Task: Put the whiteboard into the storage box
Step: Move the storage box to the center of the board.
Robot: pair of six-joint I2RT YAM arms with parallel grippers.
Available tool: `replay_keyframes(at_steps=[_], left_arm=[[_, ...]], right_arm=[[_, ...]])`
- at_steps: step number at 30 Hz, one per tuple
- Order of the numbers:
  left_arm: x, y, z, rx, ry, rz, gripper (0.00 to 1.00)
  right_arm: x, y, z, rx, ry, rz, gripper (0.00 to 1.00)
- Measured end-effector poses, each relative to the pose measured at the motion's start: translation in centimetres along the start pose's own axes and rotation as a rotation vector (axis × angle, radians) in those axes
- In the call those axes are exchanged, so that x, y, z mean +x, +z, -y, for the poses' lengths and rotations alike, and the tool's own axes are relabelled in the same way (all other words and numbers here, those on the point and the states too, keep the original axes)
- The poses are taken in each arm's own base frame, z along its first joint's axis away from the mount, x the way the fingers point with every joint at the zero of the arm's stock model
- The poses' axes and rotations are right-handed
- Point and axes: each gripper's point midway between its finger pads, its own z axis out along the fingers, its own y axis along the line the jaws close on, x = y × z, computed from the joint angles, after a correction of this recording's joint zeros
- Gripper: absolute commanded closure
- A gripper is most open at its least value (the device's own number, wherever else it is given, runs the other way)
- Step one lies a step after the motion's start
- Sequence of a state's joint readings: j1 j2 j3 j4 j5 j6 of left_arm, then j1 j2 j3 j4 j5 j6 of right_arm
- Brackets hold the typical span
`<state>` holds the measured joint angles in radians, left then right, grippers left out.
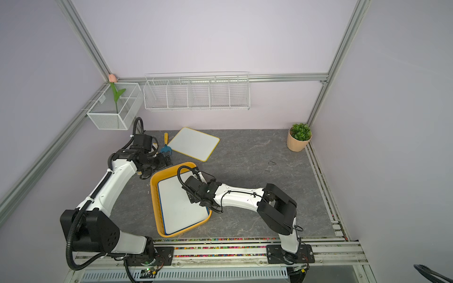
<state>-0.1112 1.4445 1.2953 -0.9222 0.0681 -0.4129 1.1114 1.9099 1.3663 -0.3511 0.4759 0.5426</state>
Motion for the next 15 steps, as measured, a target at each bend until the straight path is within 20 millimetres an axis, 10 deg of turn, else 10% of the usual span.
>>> replay_keyframes(at_steps=[5, 15], left_arm=[[0.2, 0.2, -0.1, -0.003, -0.001, -0.007, 0.01], [0.4, 0.8, -0.2, -0.011, -0.002, -0.022, 0.01]], right_arm=[[-0.3, 1.3, 1.3, -0.002, 0.015, -0.016, 0.51], [1.9, 3.5, -0.3, -0.052, -0.005, -0.074, 0.76]])
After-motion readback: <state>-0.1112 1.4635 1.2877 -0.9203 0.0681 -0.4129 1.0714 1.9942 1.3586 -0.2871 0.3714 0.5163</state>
